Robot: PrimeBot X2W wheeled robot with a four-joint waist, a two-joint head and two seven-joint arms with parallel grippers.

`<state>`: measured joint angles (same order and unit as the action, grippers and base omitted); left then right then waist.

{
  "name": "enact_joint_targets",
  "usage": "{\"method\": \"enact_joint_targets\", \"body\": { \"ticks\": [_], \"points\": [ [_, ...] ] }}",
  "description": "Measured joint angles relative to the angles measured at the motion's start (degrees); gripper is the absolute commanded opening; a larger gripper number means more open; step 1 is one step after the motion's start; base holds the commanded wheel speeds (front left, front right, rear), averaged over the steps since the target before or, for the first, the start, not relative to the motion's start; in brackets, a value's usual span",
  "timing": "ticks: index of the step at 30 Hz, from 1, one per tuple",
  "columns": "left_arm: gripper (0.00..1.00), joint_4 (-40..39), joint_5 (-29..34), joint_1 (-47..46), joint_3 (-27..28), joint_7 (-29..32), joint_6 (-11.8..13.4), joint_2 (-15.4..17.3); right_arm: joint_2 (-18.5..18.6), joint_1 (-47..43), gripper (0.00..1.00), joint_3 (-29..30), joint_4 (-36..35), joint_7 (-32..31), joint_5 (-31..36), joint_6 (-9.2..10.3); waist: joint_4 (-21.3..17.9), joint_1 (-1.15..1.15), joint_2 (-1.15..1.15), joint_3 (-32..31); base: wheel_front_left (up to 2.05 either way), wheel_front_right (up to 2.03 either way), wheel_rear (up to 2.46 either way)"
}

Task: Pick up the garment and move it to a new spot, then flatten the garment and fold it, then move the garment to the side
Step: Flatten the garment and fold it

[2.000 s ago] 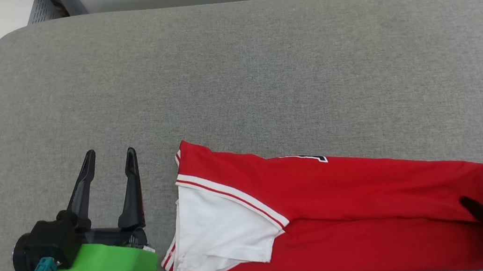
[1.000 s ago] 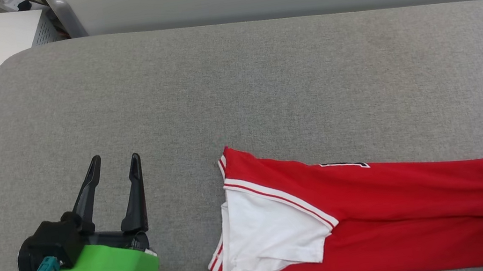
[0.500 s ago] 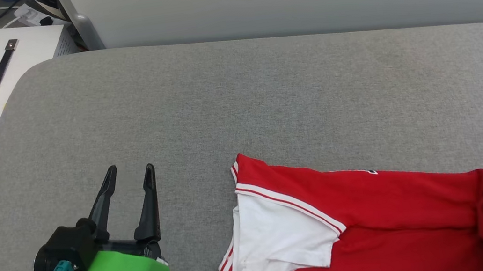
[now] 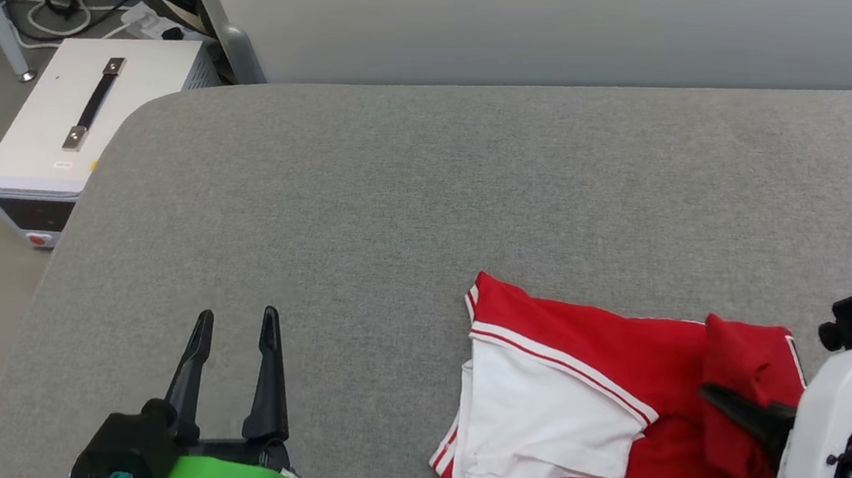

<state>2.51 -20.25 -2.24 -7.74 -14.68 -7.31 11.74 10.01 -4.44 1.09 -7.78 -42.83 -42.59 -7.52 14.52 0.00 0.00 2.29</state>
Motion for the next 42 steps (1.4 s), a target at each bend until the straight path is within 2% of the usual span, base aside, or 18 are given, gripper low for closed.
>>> {"method": "enact_joint_targets", "body": {
  "ticks": [5,13,19,20,25,26,28,29,36,42],
  "points": [
    [1.0,0.15,-0.01,0.04,0.56,0.01,0.0,0.0,-5.15,2.58,0.0,-2.15,-0.07,-3.89,-1.1,0.0,2.41,0.0,0.0,-0.24,0.0,0.0,0.0],
    [1.0,0.27,-0.26,0.03,0.55,0.01,0.0,-0.23,-6.99,7.18,0.0,-6.67,1.62,-6.04,-2.24,0.0,5.75,0.0,0.0,0.17,0.0,0.0,0.0],
    [1.0,0.42,-0.33,-0.12,0.35,0.01,0.0,-0.83,-7.03,10.79,0.0,-9.34,8.51,-2.3,-3.35,0.0,8.0,0.0,0.0,0.93,0.0,0.0,0.0],
    [1.0,0.53,-0.33,-0.19,0.11,0.01,0.0,-1.04,-7.11,13.0,0.0,-9.72,12.6,-0.07,-2.37,0.0,9.12,0.0,0.0,1.48,0.0,0.0,0.0],
    [1.0,0.71,-0.35,-0.4,-0.16,0.01,0.0,-1.48,-7.09,16.49,0.0,-9.39,19.57,3.12,-0.9,0.01,11.05,0.0,0.0,2.54,0.0,0.0,0.0],
    [1.0,0.75,-0.35,-0.49,-0.23,0.01,0.0,-1.58,-7.11,16.97,0.12,-9.28,20.62,3.55,-0.25,0.01,11.35,0.0,0.0,2.74,0.0,0.0,0.0],
    [1.0,0.8,-0.43,-0.74,-0.55,0.01,0.0,-1.75,-7.12,18.09,0.76,-9.04,23.02,4.63,1.59,0.01,12.14,0.0,0.0,3.21,0.0,0.0,0.0],
    [1.0,0.81,-0.43,-0.81,-0.74,0.01,0.0,-1.82,-7.12,18.47,1.0,-9.02,23.99,4.85,2.11,0.01,12.45,0.0,0.0,3.37,0.0,0.0,0.0],
    [1.0,1.12,-0.44,-0.9,-0.84,0.01,0.0,-2.34,-7.26,20.43,1.0,-11.58,25.61,6.86,0.36,0.0,14.25,0.0,0.0,4.35,0.0,0.0,0.0],
    [1.0,1.32,-0.44,-0.9,-0.56,0.0,0.0,-2.2,-7.24,22.79,1.0,-12.61,24.72,9.06,-0.11,0.01,13.38,0.0,0.0,3.71,0.0,0.0,0.0]
  ]
}}
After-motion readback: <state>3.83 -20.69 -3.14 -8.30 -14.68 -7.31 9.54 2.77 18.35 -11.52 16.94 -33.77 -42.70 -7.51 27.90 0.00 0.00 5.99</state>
